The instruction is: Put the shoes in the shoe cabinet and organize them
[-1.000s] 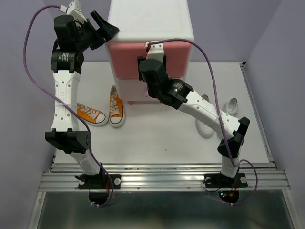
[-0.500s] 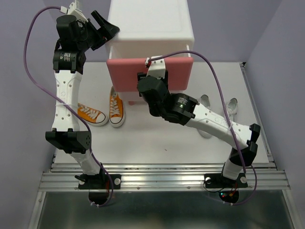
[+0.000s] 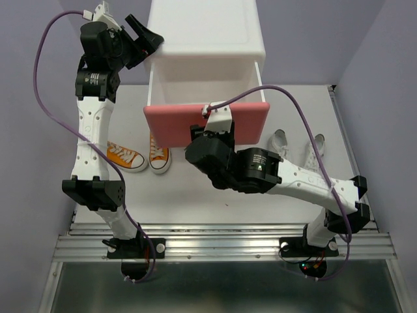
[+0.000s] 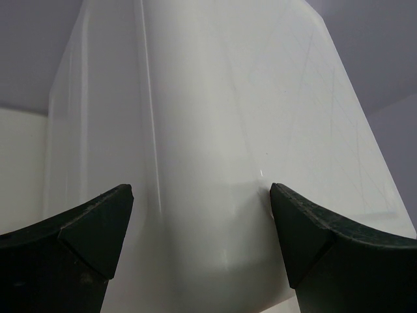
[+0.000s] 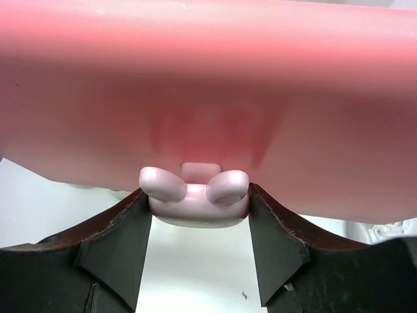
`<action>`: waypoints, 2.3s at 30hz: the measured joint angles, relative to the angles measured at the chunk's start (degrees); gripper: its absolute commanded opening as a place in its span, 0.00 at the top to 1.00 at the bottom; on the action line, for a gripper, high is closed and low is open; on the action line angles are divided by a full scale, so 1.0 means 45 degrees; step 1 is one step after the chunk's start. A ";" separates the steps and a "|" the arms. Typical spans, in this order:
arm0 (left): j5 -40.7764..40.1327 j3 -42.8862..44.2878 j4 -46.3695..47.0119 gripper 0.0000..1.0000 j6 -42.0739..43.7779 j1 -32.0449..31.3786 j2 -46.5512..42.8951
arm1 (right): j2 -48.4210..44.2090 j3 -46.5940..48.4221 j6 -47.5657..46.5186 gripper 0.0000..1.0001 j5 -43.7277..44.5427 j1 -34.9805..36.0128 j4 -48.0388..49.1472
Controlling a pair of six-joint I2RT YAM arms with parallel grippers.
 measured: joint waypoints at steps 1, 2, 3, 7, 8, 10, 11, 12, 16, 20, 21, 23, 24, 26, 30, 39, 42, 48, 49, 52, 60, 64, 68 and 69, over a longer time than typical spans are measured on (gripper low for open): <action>-0.0083 -0.0083 0.0073 0.05 -0.0053 -0.0029 -0.0049 | -0.0058 0.0000 0.0340 0.99 0.0131 0.0238 -0.0311; -0.0141 -0.0151 0.0112 0.05 -0.0073 -0.0049 -0.0073 | -0.0087 0.0015 0.0563 0.99 0.0228 0.0442 -0.0573; -0.0243 -0.0219 0.0165 0.04 -0.0107 -0.0078 -0.0126 | -0.0102 0.0063 0.0933 0.99 0.0350 0.0714 -0.0962; -0.0491 -0.0442 0.0325 0.05 -0.0175 -0.0141 -0.0243 | -0.0083 0.0287 0.2239 0.99 0.0568 0.1326 -0.2166; -0.0573 -0.0544 0.0418 0.05 -0.0204 -0.0160 -0.0296 | -0.0083 0.0350 0.2652 0.99 0.0631 0.1511 -0.2540; -0.0641 -0.0709 0.0544 0.05 -0.0248 -0.0170 -0.0374 | -0.0083 0.0379 0.3181 0.99 0.0699 0.1778 -0.3031; -0.0680 -0.0850 0.0641 0.05 -0.0291 -0.0175 -0.0437 | -0.0083 0.0379 0.3453 0.99 0.0767 0.1943 -0.3264; -0.0733 -0.0957 0.0733 0.05 -0.0311 -0.0199 -0.0491 | -0.0078 0.0384 0.3759 0.99 0.0801 0.2074 -0.3502; -0.1010 -0.1132 0.0903 0.05 -0.0359 -0.0345 -0.0573 | -0.0068 0.0466 0.4833 0.99 0.0772 0.2453 -0.4410; -0.1258 -0.1166 0.0942 0.05 -0.0359 -0.0418 -0.0588 | -0.0063 0.0549 0.5382 0.99 0.0753 0.2657 -0.4833; -0.1307 -0.1175 0.0967 0.05 -0.0359 -0.0432 -0.0588 | -0.0063 0.0549 0.5450 0.99 0.0743 0.2676 -0.4862; -0.1370 -0.1185 0.0986 0.05 -0.0355 -0.0452 -0.0588 | -0.0063 0.0549 0.5518 0.99 0.0714 0.2696 -0.4886; -0.1404 -0.1185 0.0991 0.05 -0.0355 -0.0466 -0.0588 | -0.0063 0.0549 0.5557 0.99 0.0709 0.2696 -0.4896; -0.1438 -0.1205 0.1015 0.05 -0.0359 -0.0471 -0.0588 | -0.0068 0.0544 0.5620 0.96 0.0704 0.2696 -0.4911; -0.1447 -0.1268 0.1093 0.05 -0.0364 -0.0481 -0.0607 | -0.0068 0.0544 0.5537 0.99 0.0704 0.2701 -0.4896; -0.1530 -0.1297 0.1117 0.05 -0.0345 -0.0500 -0.0622 | -0.0058 0.0651 0.4435 0.99 0.0709 0.2759 -0.4775; -0.1535 -0.1350 0.1171 0.05 -0.0345 -0.0500 -0.0641 | -0.0034 0.0733 0.4231 0.99 0.0661 0.2764 -0.4799; -0.1559 -0.1350 0.1175 0.05 -0.0335 -0.0500 -0.0641 | 0.0155 0.0996 0.4177 0.99 0.0646 0.2769 -0.5056; -0.1559 -0.1350 0.1175 0.05 -0.0340 -0.0500 -0.0641 | 0.0175 0.1049 0.4182 0.99 0.0636 0.2769 -0.5119; -0.1554 -0.1350 0.1175 0.05 -0.0335 -0.0500 -0.0641 | 0.0219 0.1190 0.4177 0.84 0.0554 0.2778 -0.5285; -0.1632 -0.1345 0.1185 0.05 -0.0325 -0.0505 -0.0641 | 0.0097 0.1069 0.3701 0.09 0.0287 0.2803 -0.5163; -0.1661 -0.1345 0.1195 0.05 -0.0291 -0.0505 -0.0641 | -0.0068 0.0690 0.3123 0.00 -0.0476 0.3245 -0.5178; -0.1671 -0.1345 0.1195 0.04 -0.0287 -0.0505 -0.0641 | -0.0102 0.0690 0.3031 0.00 -0.0704 0.3419 -0.5255; -0.1671 -0.1345 0.1195 0.04 -0.0282 -0.0505 -0.0641 | -0.0121 0.0690 0.2982 0.00 -0.0782 0.3419 -0.5270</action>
